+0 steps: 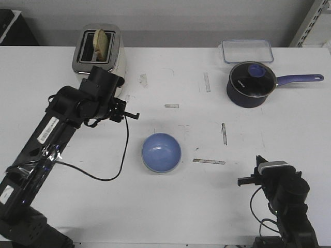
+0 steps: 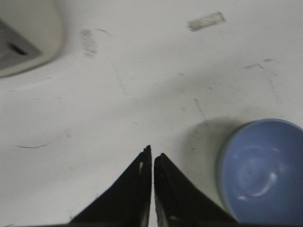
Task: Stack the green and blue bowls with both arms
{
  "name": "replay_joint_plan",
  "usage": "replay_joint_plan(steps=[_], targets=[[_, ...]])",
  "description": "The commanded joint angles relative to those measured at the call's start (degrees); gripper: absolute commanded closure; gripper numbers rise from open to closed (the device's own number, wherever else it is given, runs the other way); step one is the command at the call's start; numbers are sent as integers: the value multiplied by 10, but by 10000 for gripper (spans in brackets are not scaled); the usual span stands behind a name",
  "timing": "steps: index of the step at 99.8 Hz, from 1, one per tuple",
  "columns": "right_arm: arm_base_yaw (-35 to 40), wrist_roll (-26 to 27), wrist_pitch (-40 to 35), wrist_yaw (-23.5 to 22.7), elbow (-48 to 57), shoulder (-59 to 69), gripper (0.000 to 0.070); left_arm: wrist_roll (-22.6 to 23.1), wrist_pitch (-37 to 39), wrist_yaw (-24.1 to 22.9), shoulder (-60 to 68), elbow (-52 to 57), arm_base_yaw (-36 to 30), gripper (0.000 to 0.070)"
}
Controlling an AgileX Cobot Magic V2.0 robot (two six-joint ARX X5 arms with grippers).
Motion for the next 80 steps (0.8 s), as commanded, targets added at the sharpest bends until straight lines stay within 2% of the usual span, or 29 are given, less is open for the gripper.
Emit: replay_joint_plan(steps=[1, 14, 35, 43, 62, 80], targets=[[1, 3, 6, 0, 5, 1, 697, 7, 16, -16, -12, -6, 8, 700], [1, 3, 6, 0, 5, 1, 697, 8, 88, -15, -72, -81, 32, 700], [1, 3, 7, 0, 5, 1, 697, 14, 237, -6, -203, -279, 77, 700], [1, 2, 7, 0, 5, 1, 698, 15, 288, 17, -255, -353, 102, 700], [1, 2, 8, 0, 5, 1, 697, 19, 407, 117, -392, -524, 187, 700], [1, 4, 22, 0, 5, 1, 697, 58, 483, 121, -528, -668, 260, 700]])
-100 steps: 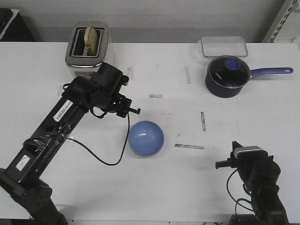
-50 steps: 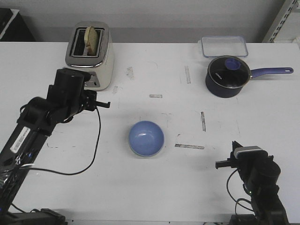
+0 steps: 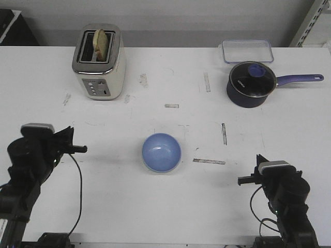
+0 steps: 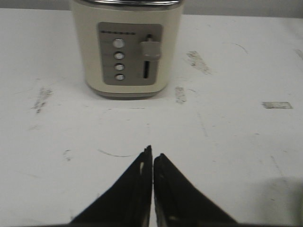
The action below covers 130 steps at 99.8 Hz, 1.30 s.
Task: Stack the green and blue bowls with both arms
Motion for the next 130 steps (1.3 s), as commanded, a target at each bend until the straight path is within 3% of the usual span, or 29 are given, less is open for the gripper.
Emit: replay_joint_plan(steps=[1, 17, 31, 112, 130], targets=[[1, 4, 10, 0, 5, 1, 697, 33, 26, 3, -42, -41, 16, 700], [1, 3, 10, 0, 5, 1, 698, 68, 66, -1, -140, -130, 47, 700], [1, 3, 10, 0, 5, 1, 698, 77, 58, -41, -194, -169, 48, 700], [1, 3, 10, 0, 5, 1, 697, 74, 34, -40, -335, -172, 48, 699], [1, 3, 10, 0, 5, 1, 697, 66, 154, -56, -429, -289, 37, 699]])
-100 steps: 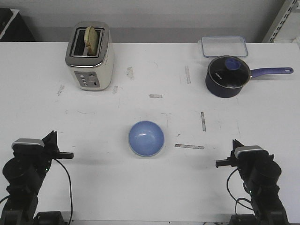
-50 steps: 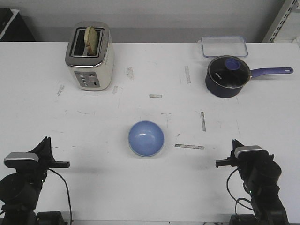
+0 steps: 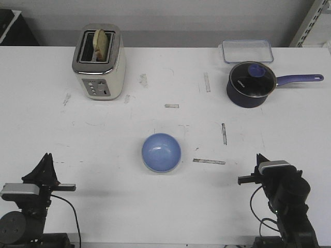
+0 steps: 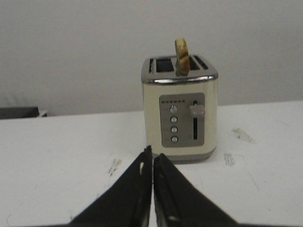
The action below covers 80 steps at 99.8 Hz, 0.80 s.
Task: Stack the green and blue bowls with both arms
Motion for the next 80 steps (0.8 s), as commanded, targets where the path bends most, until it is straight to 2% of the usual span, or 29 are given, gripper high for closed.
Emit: replay_joint_plan(steps=[1, 16, 28, 42, 50, 80], targets=[[1, 3, 6, 0, 5, 1, 698, -4, 40, -9, -32, -50, -2, 699], [1, 3, 5, 0, 5, 1, 698, -49, 68, -7, -56, -130, -9, 699], [1, 3, 12, 0, 5, 1, 698, -49, 90, -11, -56, -176, -20, 699], [1, 3, 27, 0, 5, 1, 697, -49, 172, -25, -56, -245, -29, 699], [1, 3, 27, 0, 5, 1, 697, -49, 150, -25, -56, -246, -31, 699], [1, 3, 27, 0, 5, 1, 698, -49, 153, -25, -55, -246, -31, 699]])
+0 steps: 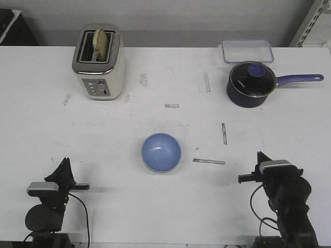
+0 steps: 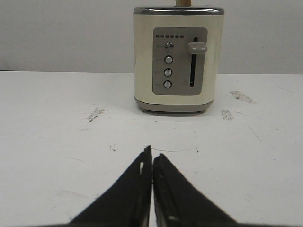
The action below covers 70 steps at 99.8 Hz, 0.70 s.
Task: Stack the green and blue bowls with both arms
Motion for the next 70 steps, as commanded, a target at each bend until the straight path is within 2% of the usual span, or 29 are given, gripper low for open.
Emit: replay_joint_plan(steps=[1, 47, 58, 70], targets=[[1, 3, 6, 0, 5, 1, 697, -1, 7, -2, -1, -12, -1, 699], [1, 3, 6, 0, 5, 1, 697, -1, 7, -2, -1, -12, -1, 698], [-1, -10, 7, 10, 5, -1, 698, -1, 7, -2, -1, -12, -1, 698], [-5, -4, 58, 4, -11, -19, 697, -1, 7, -2, -1, -12, -1, 699]])
